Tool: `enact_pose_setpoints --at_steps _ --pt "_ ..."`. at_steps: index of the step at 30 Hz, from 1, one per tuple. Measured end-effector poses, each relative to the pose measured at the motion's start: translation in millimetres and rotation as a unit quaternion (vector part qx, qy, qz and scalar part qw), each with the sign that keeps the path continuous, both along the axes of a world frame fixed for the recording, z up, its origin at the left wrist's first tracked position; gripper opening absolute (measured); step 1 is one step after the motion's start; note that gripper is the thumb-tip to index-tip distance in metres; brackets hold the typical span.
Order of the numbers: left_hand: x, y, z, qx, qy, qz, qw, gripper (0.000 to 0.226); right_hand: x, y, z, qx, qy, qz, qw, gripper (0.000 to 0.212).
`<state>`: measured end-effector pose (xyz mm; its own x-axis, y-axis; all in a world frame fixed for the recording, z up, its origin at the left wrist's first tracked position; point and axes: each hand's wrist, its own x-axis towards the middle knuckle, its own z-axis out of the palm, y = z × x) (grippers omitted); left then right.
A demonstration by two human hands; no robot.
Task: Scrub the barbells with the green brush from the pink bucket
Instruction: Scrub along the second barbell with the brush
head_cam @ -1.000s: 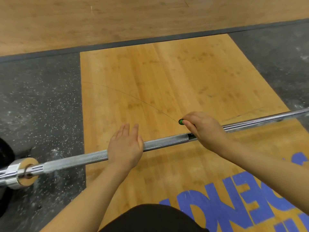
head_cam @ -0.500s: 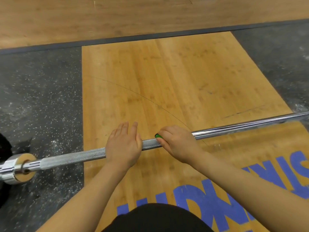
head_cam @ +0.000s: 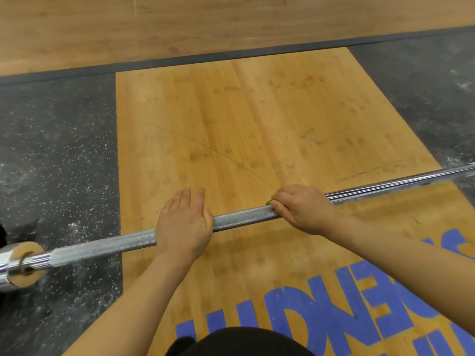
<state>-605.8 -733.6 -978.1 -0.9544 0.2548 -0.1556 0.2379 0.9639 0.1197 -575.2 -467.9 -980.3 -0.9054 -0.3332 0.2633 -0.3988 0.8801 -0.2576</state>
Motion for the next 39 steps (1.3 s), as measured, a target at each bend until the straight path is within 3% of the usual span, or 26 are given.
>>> enact_pose_setpoints --at_steps 6,12,20,25,31,39 --pt "-4.1 -0.5 -3.1 0.009 0.006 -0.001 1.000 0.070 -14.5 -75.0 -1.0 -0.022 -0.052 0.064 0.996 0.058" --pt "-4.1 -0.6 -1.6 0.004 -0.002 -0.005 1.000 0.080 -5.3 -27.9 -2.1 -0.012 -0.007 0.070 0.997 0.069" --pt "-4.1 -3.3 -0.5 -0.007 -0.008 -0.006 1.000 0.075 -0.3 4.3 1.3 0.045 0.017 0.109 0.993 0.055" --pt "-2.2 28.6 17.0 0.043 -0.001 0.011 0.999 0.069 12.4 80.5 22.5 0.037 0.094 -0.004 0.995 0.052" --pt "-13.5 128.2 22.6 0.076 -0.010 -0.075 0.994 0.054 40.1 145.4 24.1 -0.021 0.125 -0.144 0.981 0.051" --pt "-11.8 179.9 11.6 0.096 -0.074 -0.035 0.992 0.049 40.6 140.8 3.1 -0.015 0.132 -0.108 0.985 0.048"
